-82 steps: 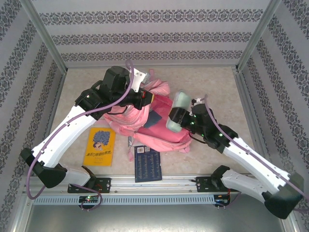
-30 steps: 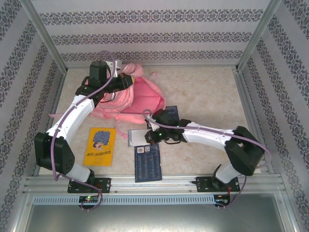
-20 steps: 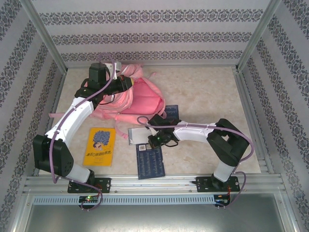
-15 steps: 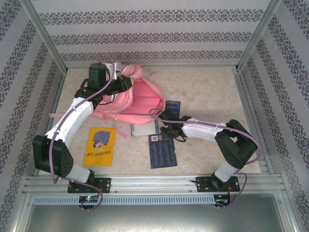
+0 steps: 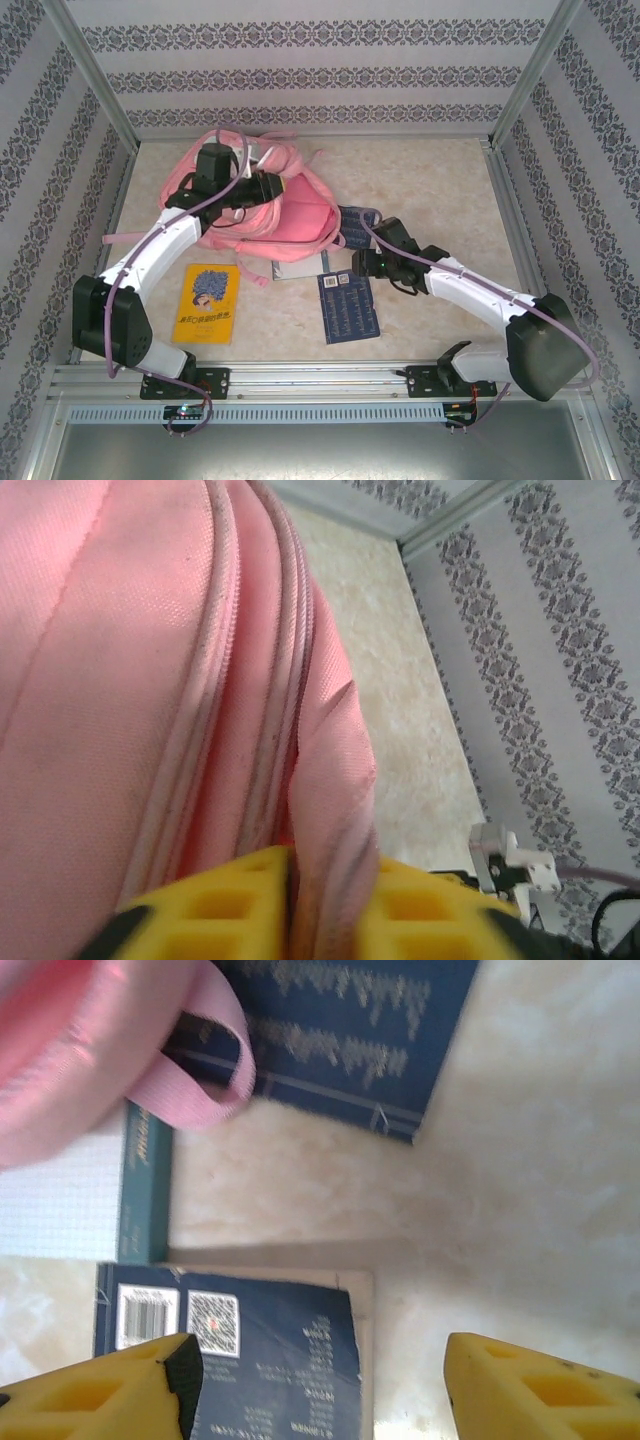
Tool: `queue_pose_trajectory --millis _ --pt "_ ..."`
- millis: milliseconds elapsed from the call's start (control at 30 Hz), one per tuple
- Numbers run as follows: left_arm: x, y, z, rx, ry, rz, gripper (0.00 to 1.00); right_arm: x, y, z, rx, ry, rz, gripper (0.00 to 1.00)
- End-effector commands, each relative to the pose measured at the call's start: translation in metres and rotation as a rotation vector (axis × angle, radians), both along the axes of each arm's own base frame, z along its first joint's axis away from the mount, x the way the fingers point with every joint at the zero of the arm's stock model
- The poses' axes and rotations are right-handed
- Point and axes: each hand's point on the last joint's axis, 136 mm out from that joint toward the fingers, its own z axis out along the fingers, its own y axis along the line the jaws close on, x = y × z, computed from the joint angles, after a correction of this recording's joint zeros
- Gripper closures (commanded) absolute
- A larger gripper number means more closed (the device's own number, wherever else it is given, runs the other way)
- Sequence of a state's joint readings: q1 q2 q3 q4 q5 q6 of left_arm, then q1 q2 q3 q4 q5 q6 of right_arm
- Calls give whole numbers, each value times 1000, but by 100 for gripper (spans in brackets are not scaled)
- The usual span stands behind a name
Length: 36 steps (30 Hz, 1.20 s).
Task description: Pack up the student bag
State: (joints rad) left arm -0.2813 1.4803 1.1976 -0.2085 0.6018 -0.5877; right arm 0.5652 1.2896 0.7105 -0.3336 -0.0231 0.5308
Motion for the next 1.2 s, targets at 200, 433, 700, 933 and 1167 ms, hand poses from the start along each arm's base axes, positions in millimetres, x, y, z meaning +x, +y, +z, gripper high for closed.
queue_pose_trajectory --millis 200,433,700,933,1167 --pt "-64 -35 -1 -10 -6 -147 42 -42 -7 -23 134 154 -42 32" --pt "-146 -47 -45 -35 78 -212 44 -56 -5 -30 271 200 -67 34" --pt "-184 -78 -132 -7 215 -259 50 -66 2 -42 324 250 -46 38" --pt "-188 -98 -174 -38 297 -268 53 -73 11 -43 364 277 -5 43" --pt "-185 -103 -200 -28 337 -266 54 -81 15 -48 406 304 4 46"
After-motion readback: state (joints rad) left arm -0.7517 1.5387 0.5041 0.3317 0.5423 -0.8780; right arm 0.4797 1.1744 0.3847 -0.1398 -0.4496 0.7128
